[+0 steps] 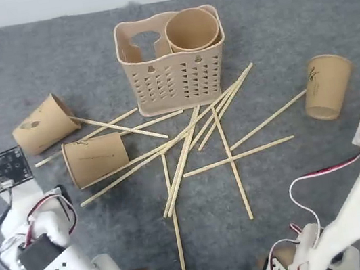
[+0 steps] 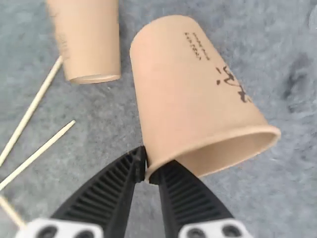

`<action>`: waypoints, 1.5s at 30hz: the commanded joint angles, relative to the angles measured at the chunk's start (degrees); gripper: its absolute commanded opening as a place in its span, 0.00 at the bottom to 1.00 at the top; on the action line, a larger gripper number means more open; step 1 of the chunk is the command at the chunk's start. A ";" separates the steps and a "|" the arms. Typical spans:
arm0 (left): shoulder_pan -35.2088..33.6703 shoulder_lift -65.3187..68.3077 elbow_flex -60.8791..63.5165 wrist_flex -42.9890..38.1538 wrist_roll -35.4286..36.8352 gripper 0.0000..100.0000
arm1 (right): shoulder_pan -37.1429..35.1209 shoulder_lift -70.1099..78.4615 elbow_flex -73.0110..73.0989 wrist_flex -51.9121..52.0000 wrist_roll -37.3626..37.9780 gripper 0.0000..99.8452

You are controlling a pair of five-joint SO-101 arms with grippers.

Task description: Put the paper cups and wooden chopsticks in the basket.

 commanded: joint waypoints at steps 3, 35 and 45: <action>-0.09 1.14 0.04 -2.29 0.09 0.22 | -6.90 3.30 -22.07 17.01 7.03 0.01; 1.76 0.70 9.27 -12.40 5.01 0.22 | -56.84 47.52 -81.93 14.90 7.74 0.01; 2.99 0.70 9.36 -12.40 5.01 0.22 | -51.47 55.87 -87.03 14.02 11.43 0.01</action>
